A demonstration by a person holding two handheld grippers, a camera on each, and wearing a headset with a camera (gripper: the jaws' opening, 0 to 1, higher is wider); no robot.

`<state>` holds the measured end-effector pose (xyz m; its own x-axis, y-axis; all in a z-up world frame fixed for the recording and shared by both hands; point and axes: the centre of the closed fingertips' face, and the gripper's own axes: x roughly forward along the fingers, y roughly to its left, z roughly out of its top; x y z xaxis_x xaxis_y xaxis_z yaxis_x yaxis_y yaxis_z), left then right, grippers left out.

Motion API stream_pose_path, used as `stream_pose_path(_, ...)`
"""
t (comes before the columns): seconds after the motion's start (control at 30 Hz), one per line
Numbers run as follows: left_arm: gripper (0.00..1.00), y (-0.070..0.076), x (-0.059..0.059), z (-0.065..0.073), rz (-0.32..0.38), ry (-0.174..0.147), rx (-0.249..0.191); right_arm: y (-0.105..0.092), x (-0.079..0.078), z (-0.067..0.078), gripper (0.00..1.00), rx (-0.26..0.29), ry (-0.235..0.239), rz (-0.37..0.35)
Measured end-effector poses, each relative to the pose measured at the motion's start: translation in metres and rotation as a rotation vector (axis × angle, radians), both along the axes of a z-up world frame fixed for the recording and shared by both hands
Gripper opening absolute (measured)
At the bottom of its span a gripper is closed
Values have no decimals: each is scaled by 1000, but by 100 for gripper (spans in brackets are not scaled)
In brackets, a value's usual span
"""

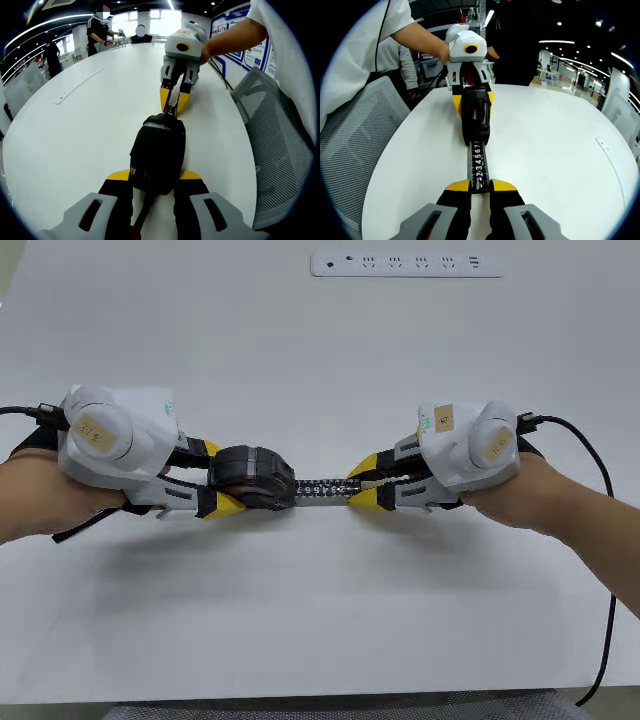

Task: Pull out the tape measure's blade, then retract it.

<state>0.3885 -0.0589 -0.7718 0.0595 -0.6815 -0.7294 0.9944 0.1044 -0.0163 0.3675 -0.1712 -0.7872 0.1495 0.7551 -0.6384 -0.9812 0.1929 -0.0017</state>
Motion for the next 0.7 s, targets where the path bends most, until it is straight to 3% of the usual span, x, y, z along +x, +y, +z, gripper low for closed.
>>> stream_pose_path(0.7, 26, 1, -1, 1, -4, 1, 3, -36, -8, 2, 10, -45, 4, -27)
